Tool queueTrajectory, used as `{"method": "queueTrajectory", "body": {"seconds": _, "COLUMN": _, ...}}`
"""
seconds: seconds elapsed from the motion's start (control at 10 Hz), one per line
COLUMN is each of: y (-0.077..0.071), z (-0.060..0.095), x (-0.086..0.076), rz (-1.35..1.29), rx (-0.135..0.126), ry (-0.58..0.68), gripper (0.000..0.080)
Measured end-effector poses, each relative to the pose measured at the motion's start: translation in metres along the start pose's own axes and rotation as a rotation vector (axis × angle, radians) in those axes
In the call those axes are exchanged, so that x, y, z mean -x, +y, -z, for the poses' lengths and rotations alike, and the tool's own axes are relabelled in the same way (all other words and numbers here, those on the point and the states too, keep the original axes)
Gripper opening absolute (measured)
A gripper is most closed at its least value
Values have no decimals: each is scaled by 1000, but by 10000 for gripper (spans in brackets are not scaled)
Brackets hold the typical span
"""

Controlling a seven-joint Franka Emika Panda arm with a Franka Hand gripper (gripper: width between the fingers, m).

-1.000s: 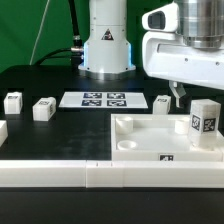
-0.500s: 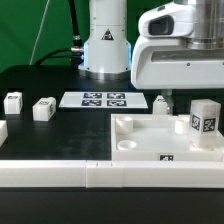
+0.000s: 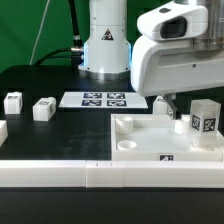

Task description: Assemble one leg

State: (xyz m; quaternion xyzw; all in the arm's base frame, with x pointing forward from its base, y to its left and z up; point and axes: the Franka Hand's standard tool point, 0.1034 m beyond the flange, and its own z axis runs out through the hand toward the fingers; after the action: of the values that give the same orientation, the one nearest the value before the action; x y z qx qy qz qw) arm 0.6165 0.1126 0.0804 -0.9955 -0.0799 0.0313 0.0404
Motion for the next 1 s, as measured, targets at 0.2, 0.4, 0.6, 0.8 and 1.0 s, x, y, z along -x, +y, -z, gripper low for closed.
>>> {"method": "queueTrajectory", "body": {"seconds": 0.2, "y": 0, "z": 0, "x": 0, "rz": -1, "rx": 0, "ry": 0, "gripper": 389}}
{"method": "queueTrajectory", "body": {"seconds": 0.4, "y": 0, "z": 0, "x": 0, "rz": -4, "rx": 0, "ry": 0, "gripper": 290}}
{"method": "queueTrajectory", "body": {"seconds": 0.6, "y": 1, "z": 0, "x": 0, "rz": -47, "rx": -2, "ry": 1, "gripper": 290}}
{"method": "queueTrajectory", "body": {"seconds": 0.8, "y": 2, "z": -1, "x": -1, "rz": -309, "rx": -34, "ry": 15, "gripper": 290}}
{"method": "queueTrajectory", "body": {"seconds": 1.0, "y": 2, "z": -2, "x": 0, "rz": -575, "rx": -51, "ry": 27, "gripper": 290}}
